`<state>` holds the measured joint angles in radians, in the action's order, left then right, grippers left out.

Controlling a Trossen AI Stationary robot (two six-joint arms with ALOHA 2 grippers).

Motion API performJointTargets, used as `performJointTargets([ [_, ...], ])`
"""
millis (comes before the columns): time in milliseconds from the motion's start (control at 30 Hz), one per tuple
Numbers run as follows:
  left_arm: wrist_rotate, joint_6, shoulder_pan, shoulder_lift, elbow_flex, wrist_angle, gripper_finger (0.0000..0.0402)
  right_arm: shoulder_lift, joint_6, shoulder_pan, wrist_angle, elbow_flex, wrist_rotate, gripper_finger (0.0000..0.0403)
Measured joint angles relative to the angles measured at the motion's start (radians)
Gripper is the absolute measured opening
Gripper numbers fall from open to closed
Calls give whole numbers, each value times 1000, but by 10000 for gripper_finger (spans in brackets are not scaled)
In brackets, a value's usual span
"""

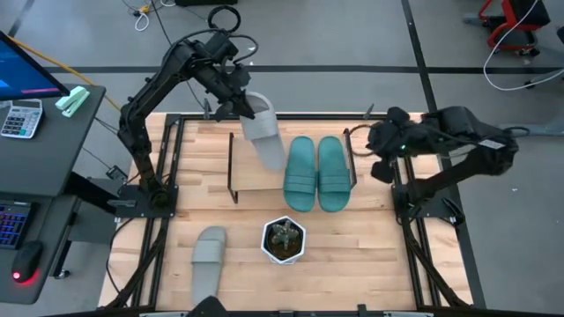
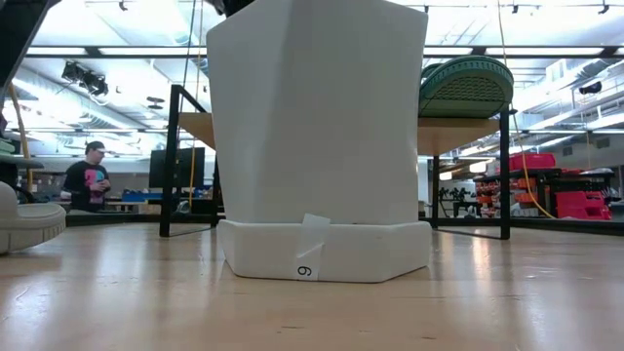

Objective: Pick and place slides into the shelf
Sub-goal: Put the right gray slide on the shelf

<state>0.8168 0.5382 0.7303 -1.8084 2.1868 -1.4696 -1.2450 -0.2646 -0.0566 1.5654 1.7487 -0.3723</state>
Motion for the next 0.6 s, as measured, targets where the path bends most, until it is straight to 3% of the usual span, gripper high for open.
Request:
performJointTargets([
  [267, 35, -57, 7, 0, 0, -11, 7, 128, 162, 153, -90, -85, 149, 6],
  [600, 44, 32, 55, 0, 0, -60, 7, 95, 213, 264, -151, -131, 253, 3],
])
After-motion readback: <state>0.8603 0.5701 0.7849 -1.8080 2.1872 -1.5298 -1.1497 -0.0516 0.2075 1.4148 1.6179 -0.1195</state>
